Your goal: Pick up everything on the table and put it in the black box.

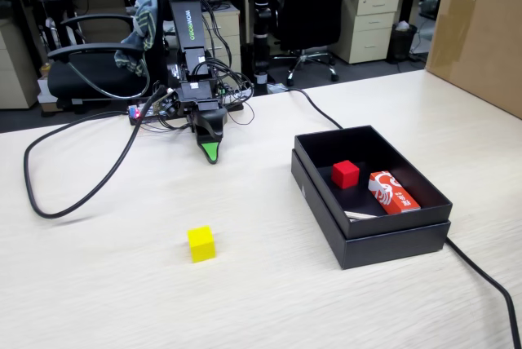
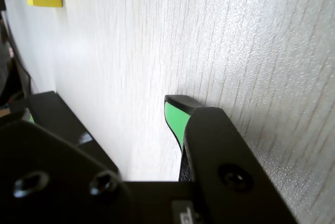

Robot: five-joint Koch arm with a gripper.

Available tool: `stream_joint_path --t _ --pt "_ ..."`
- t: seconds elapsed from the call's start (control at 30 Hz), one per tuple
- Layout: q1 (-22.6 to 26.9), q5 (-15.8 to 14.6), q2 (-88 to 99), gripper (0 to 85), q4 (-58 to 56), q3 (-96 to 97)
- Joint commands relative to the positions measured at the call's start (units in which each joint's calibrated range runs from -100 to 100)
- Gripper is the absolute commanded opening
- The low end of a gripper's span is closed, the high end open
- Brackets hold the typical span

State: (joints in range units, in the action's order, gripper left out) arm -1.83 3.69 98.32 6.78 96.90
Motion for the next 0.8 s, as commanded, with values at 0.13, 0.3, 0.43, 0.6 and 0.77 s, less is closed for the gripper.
stream_joint_path --t 0.13,0.3,0.43,0.6,0.77 --pt "0.15 0.15 -0.04 49.2 -1.72 0.93" --pt "0.34 -0.15 -0.15 49.2 -1.72 0.57" --pt "-0.20 -0.15 -0.27 49.2 -1.98 0.11" --pt "-1.12 -0.39 -0.27 49.1 -9.50 -4.33" --pt "-1.27 -0.39 -0.50 47.6 -19.00 -12.49"
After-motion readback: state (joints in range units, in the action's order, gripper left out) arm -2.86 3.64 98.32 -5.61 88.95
